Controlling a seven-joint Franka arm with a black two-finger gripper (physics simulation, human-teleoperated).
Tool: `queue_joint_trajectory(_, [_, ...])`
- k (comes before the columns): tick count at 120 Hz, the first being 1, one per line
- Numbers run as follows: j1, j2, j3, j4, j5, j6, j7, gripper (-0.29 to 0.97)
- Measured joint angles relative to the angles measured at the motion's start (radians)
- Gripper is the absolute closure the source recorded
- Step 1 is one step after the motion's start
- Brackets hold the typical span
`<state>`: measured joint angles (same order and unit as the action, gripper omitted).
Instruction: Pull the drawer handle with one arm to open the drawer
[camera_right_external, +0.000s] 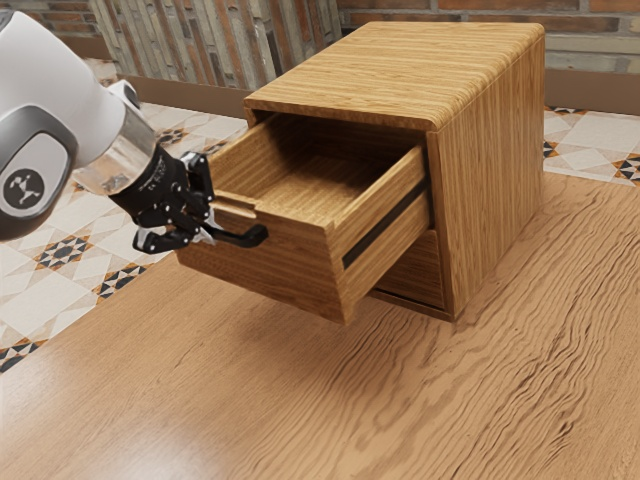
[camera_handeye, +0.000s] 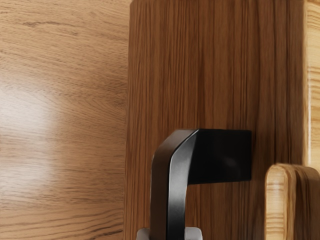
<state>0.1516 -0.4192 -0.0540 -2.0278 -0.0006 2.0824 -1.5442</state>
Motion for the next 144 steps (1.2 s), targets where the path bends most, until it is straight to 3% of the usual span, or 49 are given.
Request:
queue_joint_trajectory(81, [0.007,-0.133,-0.001,-0.099,-0.004,0.014,-0.001,0.77])
queue_joint_trajectory(130, [-0.005,-0.306,-0.004,-0.158,-0.023,-0.027,0.001,0.22])
queue_joint_trajectory(138, [-0.016,-0.297,-0.006,-0.082,-0.023,-0.072,0.001,0.16])
queue_joint_trajectory(144, [-0.019,-0.192,-0.025,0.116,-0.024,-0.151,0.001,0.12])
